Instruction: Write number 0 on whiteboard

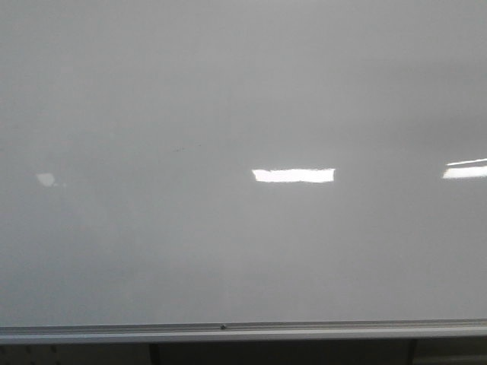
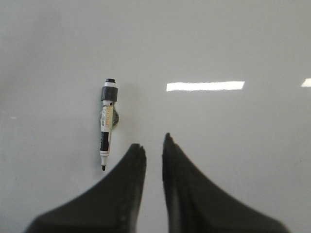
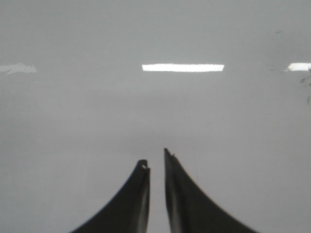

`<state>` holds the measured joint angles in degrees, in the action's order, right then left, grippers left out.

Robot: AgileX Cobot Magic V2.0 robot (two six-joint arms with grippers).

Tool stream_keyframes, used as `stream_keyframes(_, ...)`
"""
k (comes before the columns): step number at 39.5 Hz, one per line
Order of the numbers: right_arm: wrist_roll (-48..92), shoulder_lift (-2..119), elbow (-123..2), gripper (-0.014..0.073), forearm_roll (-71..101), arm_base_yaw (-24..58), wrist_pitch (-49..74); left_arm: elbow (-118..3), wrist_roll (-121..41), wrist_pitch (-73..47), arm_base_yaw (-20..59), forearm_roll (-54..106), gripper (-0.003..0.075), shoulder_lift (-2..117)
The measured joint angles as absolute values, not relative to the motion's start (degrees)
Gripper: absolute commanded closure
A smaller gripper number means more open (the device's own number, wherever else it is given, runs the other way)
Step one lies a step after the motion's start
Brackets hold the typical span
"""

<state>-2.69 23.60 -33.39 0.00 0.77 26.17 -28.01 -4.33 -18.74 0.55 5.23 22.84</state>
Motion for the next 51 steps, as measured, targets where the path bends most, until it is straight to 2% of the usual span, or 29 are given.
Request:
stream_keyframes(2,-2.69,23.6,-33.5,0.0149,0.0,0.77,26.17,-28.01,-4.33,-18.74,0.55,5.53,0.0218,22.84)
stream_keyframes(4,-2.69,23.6,-33.5,0.0088,0.0,0.77,26.17,-28.01,-4.33,-18.74,0.55,5.75,0.012,22.84)
stream_keyframes(6,-2.69,23.6,-33.5,0.0042,0.0,0.77,26.17,-28.01,-4.33,-18.74,0.55,5.82,0.0055,22.84)
stream_keyframes(8,-2.69,23.6,-33.5,0.0024,0.0,0.77,26.17,-28.01,-4.33,-18.74,0.55,5.88,0.0029,22.84)
stream_keyframes(22,-2.69,23.6,-33.5,0.0022,0.0,0.77,26.17,-30.0,-4.33,-19.42,0.55,5.59,0.0027,26.07)
stream_keyframes(28,-2.69,23.6,-33.5,0.0022,0.0,0.77,26.17,-35.26,-4.33,-20.45,0.04,2.62,0.0027,37.55)
stream_keyframes(35,-2.69,23.6,-33.5,0.0022,0.0,0.77,26.17,-43.23,-4.33,-20.49,-4.79,0.85,0.0027,53.28)
stream_keyframes(42,-2.69,23.6,-33.5,0.0022,0.0,0.77,26.27,-46.41,-4.33,-17.33,-8.71,-1.58,0.0027,63.08)
stream_keyframes(51,-2.69,23.6,-33.5,0.0022,0.0,0.77,26.39,-46.9,-4.33,-11.21,-9.05,-4.05,0.0027,73.28)
